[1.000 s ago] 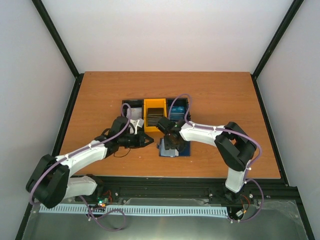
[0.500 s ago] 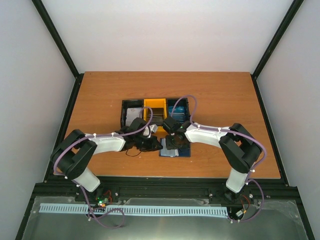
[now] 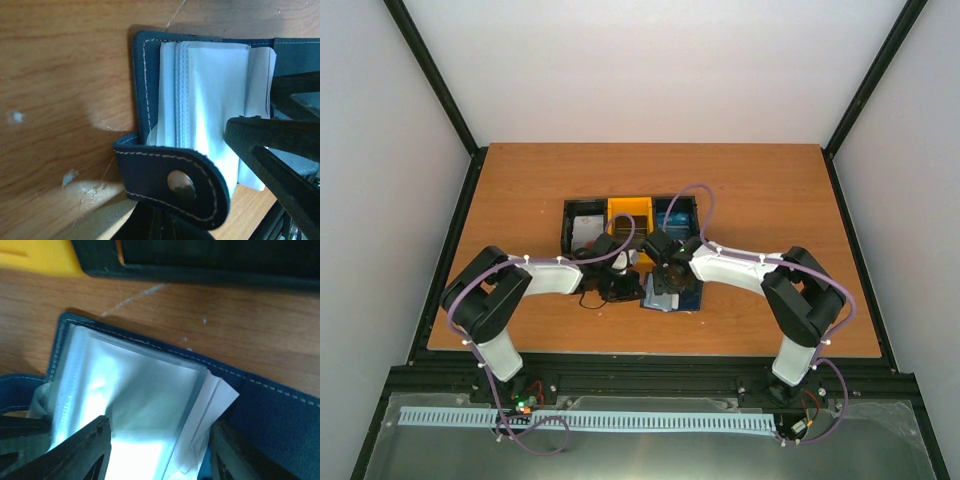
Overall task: Put the credit cards into the card holder
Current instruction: Open the card holder at the center of the board.
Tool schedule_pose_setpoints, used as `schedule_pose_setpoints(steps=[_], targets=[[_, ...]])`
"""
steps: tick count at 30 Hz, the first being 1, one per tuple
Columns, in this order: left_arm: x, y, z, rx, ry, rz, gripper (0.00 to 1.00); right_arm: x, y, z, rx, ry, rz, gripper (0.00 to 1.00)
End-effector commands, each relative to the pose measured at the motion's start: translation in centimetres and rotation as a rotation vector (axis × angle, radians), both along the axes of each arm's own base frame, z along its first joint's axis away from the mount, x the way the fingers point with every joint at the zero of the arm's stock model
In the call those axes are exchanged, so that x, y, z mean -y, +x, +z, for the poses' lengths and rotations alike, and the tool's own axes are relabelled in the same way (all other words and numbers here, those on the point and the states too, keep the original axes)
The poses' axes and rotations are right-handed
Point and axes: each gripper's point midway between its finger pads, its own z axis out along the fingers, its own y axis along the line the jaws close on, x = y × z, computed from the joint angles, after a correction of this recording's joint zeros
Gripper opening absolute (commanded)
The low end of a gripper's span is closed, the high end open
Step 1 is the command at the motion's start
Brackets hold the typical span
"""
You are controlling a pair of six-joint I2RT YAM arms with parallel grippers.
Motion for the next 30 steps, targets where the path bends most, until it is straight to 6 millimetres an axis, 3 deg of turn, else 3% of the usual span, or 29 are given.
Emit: schedule_pose_setpoints(steps=[1,4,8,23,30], targets=[[-1.7,-0.3,-2.2,-0.040,0.125,0.034,0.01,-1.3,1.1,3.1,0.074,0.016,0.046,0.57],[-2.1,-0.6,-2.3,-0.058,0.144,0.039,0.01,-2.5,1.3,3.3,0.069,0.028,0.071,0.65],[-2.0,-0.7,-2.4,-0.070,0.140,0.042,0.01,-2.4,1.2,1.9,0.052,-0.033,0.069,0.72],[-2.5,-1.0,-3.2,-0.106,0.166,0.070,0.01,0.4,0.1,-0.5,0.021,-0.146,0.032,0.77],[-2.7,-1.2,-3.6,-0.124,0.176,0.084,0.01,3.2,-0.2,0.1,0.043,-0.252,-0.026,0.77]])
